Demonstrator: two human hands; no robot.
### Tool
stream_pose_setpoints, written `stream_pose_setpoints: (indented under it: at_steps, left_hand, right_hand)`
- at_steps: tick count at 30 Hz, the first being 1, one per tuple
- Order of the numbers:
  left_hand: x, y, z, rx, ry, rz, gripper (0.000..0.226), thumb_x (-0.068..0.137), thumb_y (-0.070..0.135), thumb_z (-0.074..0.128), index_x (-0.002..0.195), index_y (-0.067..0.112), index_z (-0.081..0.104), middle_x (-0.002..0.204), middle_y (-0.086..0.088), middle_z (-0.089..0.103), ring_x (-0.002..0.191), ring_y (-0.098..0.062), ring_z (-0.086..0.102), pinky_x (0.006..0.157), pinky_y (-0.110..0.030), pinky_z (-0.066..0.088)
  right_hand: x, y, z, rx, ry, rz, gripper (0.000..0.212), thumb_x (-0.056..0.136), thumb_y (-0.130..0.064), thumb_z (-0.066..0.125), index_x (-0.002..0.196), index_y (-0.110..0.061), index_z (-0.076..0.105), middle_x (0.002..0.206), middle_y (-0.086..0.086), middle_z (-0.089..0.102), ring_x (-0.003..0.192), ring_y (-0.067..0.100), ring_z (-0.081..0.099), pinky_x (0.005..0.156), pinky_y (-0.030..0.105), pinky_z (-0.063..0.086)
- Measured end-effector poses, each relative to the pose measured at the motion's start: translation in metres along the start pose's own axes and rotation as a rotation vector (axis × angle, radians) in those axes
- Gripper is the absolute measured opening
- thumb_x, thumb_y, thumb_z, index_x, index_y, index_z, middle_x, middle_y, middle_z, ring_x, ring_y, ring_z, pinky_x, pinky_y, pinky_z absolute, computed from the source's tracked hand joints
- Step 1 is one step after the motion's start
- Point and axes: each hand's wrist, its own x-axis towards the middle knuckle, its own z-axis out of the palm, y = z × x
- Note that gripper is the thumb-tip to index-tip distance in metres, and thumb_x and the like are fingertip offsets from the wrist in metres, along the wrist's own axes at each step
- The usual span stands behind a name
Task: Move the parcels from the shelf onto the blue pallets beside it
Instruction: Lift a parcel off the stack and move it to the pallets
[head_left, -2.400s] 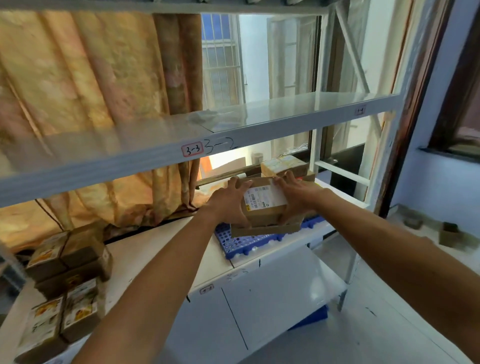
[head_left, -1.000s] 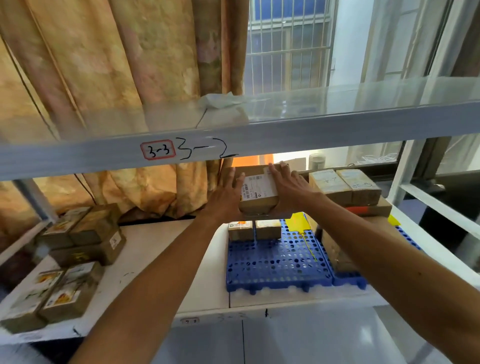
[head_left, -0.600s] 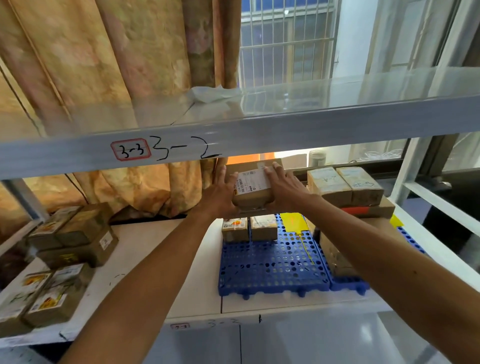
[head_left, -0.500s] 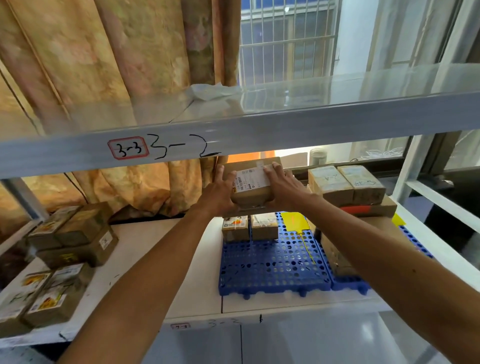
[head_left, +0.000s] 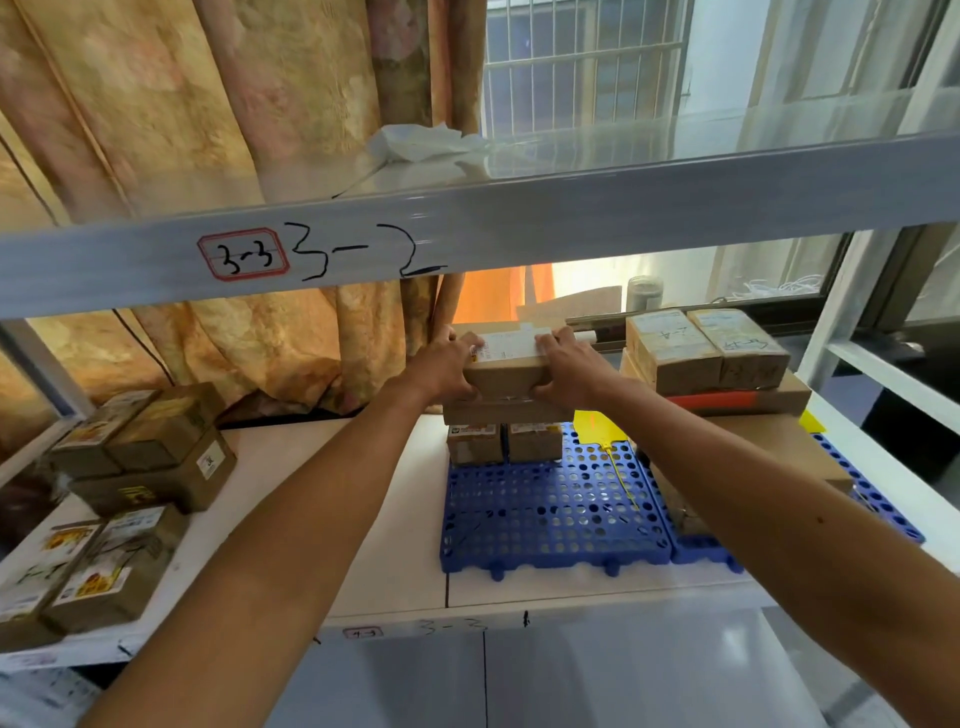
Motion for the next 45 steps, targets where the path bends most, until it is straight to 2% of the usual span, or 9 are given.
stream_pose_setpoints:
  at_steps: [4, 11, 15, 18, 23, 32, 35, 41, 45]
  left_hand:
    - [0.003, -0.004, 0.008, 0.021, -0.052, -0.017, 0.091, 0.073, 0.035, 0.087, 0.151, 0.032, 0.039, 0.149, -0.010, 0.038, 0.131, -0.032, 0.047, 0.107, -0.048, 0.044]
    - [0.006, -0.008, 0.018, 0.051, -0.078, -0.024, 0.091, 0.074, 0.036, 0.085, 0.151, 0.033, 0.036, 0.146, -0.009, 0.043, 0.127, -0.031, 0.050, 0.106, -0.052, 0.045]
    - [0.002, -0.007, 0.019, 0.109, -0.078, -0.003, 0.088, 0.080, 0.034, 0.082, 0.153, 0.029, 0.034, 0.147, -0.010, 0.045, 0.126, -0.032, 0.052, 0.105, -0.048, 0.046]
    - [-0.002, -0.007, 0.022, 0.175, -0.087, 0.002, 0.089, 0.084, 0.036, 0.078, 0.157, 0.031, 0.026, 0.160, -0.010, 0.033, 0.135, -0.035, 0.046, 0.109, -0.050, 0.043]
    - [-0.008, -0.006, 0.019, 0.311, -0.161, -0.016, 0.097, 0.090, 0.037, 0.072, 0.161, 0.033, 0.005, 0.168, -0.009, 0.007, 0.143, -0.037, 0.035, 0.114, -0.051, 0.036]
    - [-0.022, 0.005, 0.013, 0.294, -0.099, -0.051, 0.096, 0.089, 0.035, 0.074, 0.161, 0.027, 0.011, 0.167, -0.013, 0.009, 0.145, -0.038, 0.033, 0.111, -0.048, 0.040]
    - [-0.025, 0.014, 0.012, 0.289, -0.088, -0.093, 0.097, 0.087, 0.042, 0.075, 0.160, 0.026, 0.014, 0.166, -0.014, 0.014, 0.150, -0.038, 0.021, 0.117, -0.051, 0.032]
    - [-0.039, 0.034, 0.005, 0.267, -0.036, -0.147, 0.100, 0.085, 0.050, 0.075, 0.160, 0.024, 0.014, 0.166, -0.013, 0.015, 0.151, -0.036, 0.019, 0.116, -0.050, 0.032]
    - [-0.060, 0.045, 0.006, 0.283, -0.040, -0.163, 0.101, 0.085, 0.053, 0.073, 0.160, 0.023, 0.014, 0.166, -0.013, 0.013, 0.152, -0.034, 0.016, 0.118, -0.050, 0.031]
  right_hand:
    - [0.001, 0.002, 0.004, -0.011, -0.012, 0.008, 0.086, 0.082, -0.041, 0.076, 0.149, -0.010, 0.032, 0.140, 0.016, 0.038, 0.123, 0.034, 0.045, 0.102, 0.046, 0.045]
    - [0.001, 0.002, 0.008, -0.075, -0.068, -0.004, 0.070, 0.087, -0.036, 0.072, 0.143, -0.012, 0.037, 0.138, 0.015, 0.037, 0.120, 0.034, 0.046, 0.099, 0.045, 0.044]
    - [-0.002, 0.004, 0.008, -0.134, -0.157, -0.016, 0.085, 0.090, -0.041, 0.068, 0.154, -0.016, 0.018, 0.149, 0.013, 0.027, 0.126, 0.034, 0.045, 0.102, 0.046, 0.044]
    - [-0.007, 0.007, 0.008, -0.181, -0.200, -0.023, 0.090, 0.095, -0.049, 0.057, 0.159, -0.018, 0.001, 0.163, 0.012, 0.008, 0.139, 0.035, 0.035, 0.109, 0.049, 0.039]
    - [-0.009, 0.011, 0.003, -0.211, -0.228, -0.030, 0.091, 0.096, -0.053, 0.054, 0.159, -0.023, -0.004, 0.166, 0.009, -0.003, 0.143, 0.035, 0.029, 0.111, 0.051, 0.035]
    - [-0.017, 0.025, -0.025, -0.203, -0.235, 0.018, 0.106, 0.089, -0.048, 0.068, 0.159, -0.015, -0.004, 0.166, 0.009, -0.002, 0.145, 0.034, 0.029, 0.113, 0.049, 0.035]
    - [-0.030, 0.034, -0.034, -0.204, -0.263, 0.003, 0.103, 0.090, -0.044, 0.068, 0.159, -0.011, -0.001, 0.166, 0.013, 0.002, 0.149, 0.034, 0.021, 0.118, 0.047, 0.027]
    - [-0.047, 0.053, -0.053, -0.233, -0.235, -0.001, 0.075, 0.089, -0.041, 0.068, 0.146, -0.007, 0.033, 0.144, 0.014, 0.039, 0.127, 0.031, 0.047, 0.102, 0.043, 0.045]
    - [-0.077, 0.058, -0.063, -0.257, -0.214, 0.000, 0.066, 0.090, -0.042, 0.066, 0.140, -0.008, 0.040, 0.137, 0.013, 0.043, 0.120, 0.029, 0.050, 0.097, 0.041, 0.046]
